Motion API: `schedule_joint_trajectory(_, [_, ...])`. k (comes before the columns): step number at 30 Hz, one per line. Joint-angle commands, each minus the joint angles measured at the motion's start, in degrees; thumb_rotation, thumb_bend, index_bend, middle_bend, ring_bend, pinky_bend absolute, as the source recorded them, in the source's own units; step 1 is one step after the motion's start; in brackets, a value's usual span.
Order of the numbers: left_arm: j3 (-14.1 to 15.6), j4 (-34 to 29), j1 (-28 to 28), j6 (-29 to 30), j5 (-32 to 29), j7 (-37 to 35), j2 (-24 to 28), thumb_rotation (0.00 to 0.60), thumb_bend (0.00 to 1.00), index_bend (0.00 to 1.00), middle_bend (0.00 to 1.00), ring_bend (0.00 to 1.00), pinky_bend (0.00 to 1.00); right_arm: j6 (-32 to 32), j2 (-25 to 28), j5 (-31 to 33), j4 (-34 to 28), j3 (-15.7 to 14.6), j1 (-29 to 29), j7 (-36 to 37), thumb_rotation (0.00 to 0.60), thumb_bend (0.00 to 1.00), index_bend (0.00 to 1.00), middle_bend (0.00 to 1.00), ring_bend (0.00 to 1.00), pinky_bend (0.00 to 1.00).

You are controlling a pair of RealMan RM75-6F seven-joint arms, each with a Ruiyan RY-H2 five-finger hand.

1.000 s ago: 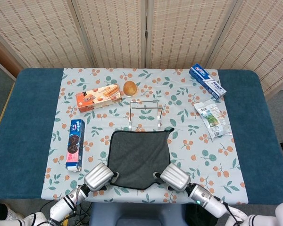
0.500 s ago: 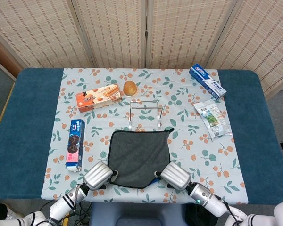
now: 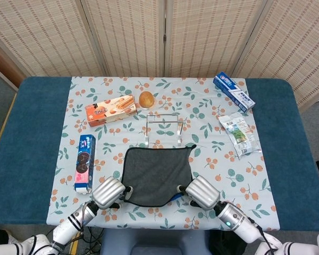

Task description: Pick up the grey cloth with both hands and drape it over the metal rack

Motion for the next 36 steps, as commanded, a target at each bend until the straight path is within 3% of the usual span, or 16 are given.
schedule_joint_trajectory(1, [-2.18, -2.52, -1.63, -1.10, -1.22, -1.43, 1.89, 0.600, 0.36, 0.64, 1.00, 0.97, 1.00, 1.33, 1.76, 0.37, -2.05, 1.31, 0.08, -0.12, 0.600, 0.51, 0.66, 0.93, 0.92, 1.00])
schedule_joint_trajectory(8, [-8.06, -6.94, -5.86, -4.45, -5.01, -1.73, 5.58, 0.600, 0.36, 0.64, 1.00, 0.97, 1.00, 3.84, 5.48, 1.92, -6.63, 5.13, 0.44, -0.63, 0.600, 0.51, 0.67, 0.93, 0.92, 1.00])
schedule_joint_trajectory(20, [-17.88, -11.75, -11.97, -9.71, -17.35, -0.43, 9.83, 0.600, 0.36, 0.64, 1.00, 0.97, 1.00, 4.13, 12.28, 7.32, -11.60, 11.84, 1.77, -1.19, 0.600, 0.51, 0.67, 0.93, 0.92, 1.00])
schedule_joint_trajectory(29, [-21.61, -13.08, -16.20, -12.93, -25.71, 0.35, 10.35, 0.600, 0.36, 0.64, 1.00, 0.97, 1.00, 4.55, 16.43, 11.24, -13.83, 14.52, 1.18, -2.25, 0.600, 0.51, 0.67, 0.93, 0.92, 1.00])
schedule_joint_trajectory(36, [-24.19, -9.37, -21.33, -14.21, -33.26, 3.84, 7.66, 0.600, 0.36, 0.65, 1.00, 0.97, 1.00, 3.03, 17.03, 14.20, -13.64, 16.12, 1.98, -2.32, 0.600, 0.51, 0.67, 0.93, 0.92, 1.00])
